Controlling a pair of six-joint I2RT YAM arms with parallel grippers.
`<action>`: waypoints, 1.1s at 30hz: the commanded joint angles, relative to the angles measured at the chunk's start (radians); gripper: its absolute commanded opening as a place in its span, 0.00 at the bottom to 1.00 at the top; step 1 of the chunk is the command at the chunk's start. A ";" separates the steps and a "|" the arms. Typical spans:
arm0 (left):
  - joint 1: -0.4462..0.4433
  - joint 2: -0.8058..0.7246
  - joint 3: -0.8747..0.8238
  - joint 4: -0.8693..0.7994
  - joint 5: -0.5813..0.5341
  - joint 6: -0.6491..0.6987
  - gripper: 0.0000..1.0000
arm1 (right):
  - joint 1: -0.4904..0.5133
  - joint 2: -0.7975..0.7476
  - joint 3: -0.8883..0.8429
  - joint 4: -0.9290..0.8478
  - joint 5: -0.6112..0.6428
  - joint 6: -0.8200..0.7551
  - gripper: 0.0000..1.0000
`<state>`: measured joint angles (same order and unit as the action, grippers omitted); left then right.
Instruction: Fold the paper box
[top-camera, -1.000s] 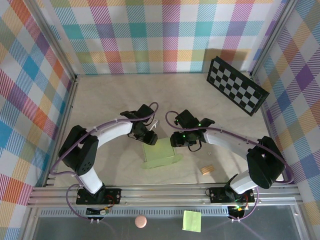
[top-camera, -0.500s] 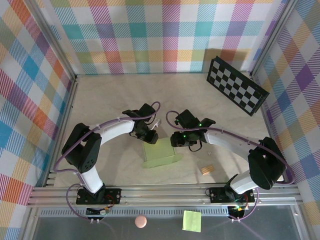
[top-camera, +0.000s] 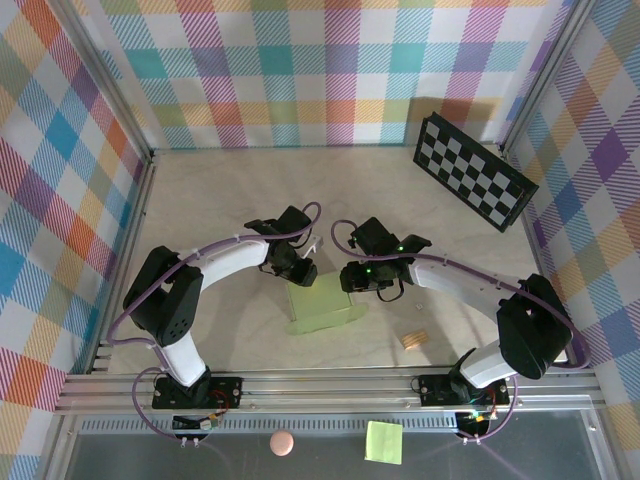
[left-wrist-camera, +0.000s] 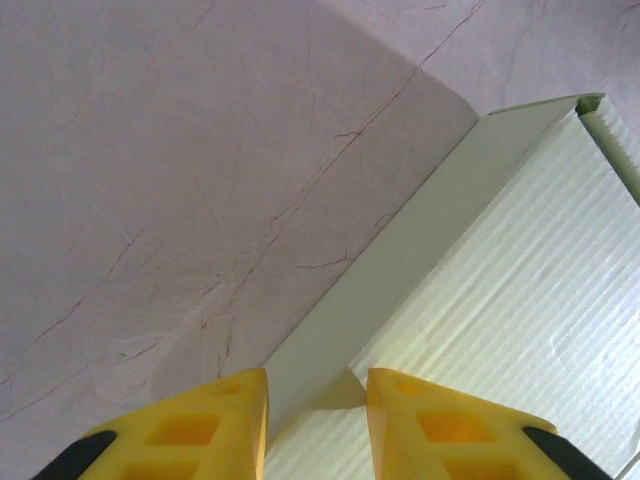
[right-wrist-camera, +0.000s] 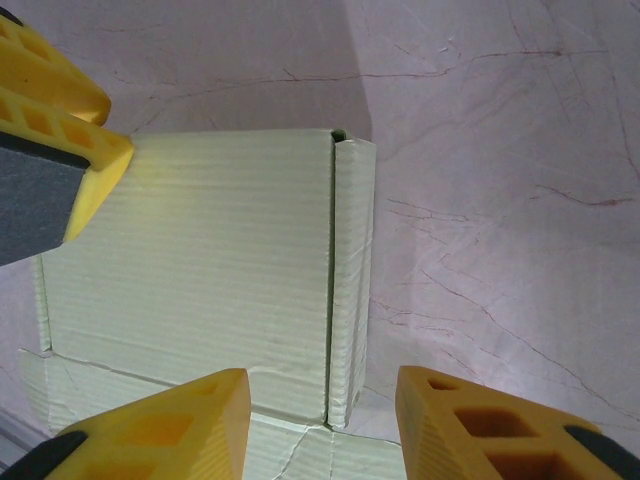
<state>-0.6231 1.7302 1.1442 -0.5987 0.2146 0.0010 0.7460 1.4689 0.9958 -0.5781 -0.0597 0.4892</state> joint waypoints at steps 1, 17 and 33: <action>0.005 -0.015 -0.004 0.008 -0.012 0.002 0.34 | 0.000 -0.004 0.029 -0.026 0.002 -0.011 0.43; 0.005 -0.035 -0.026 0.033 -0.025 -0.001 0.26 | -0.001 0.001 0.033 -0.032 -0.003 -0.017 0.43; 0.005 -0.018 -0.048 0.046 -0.031 -0.001 0.20 | 0.004 -0.058 -0.020 0.108 -0.164 -0.313 0.46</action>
<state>-0.6231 1.7218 1.1244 -0.5407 0.1967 -0.0032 0.7464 1.4494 0.9947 -0.5274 -0.1509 0.3222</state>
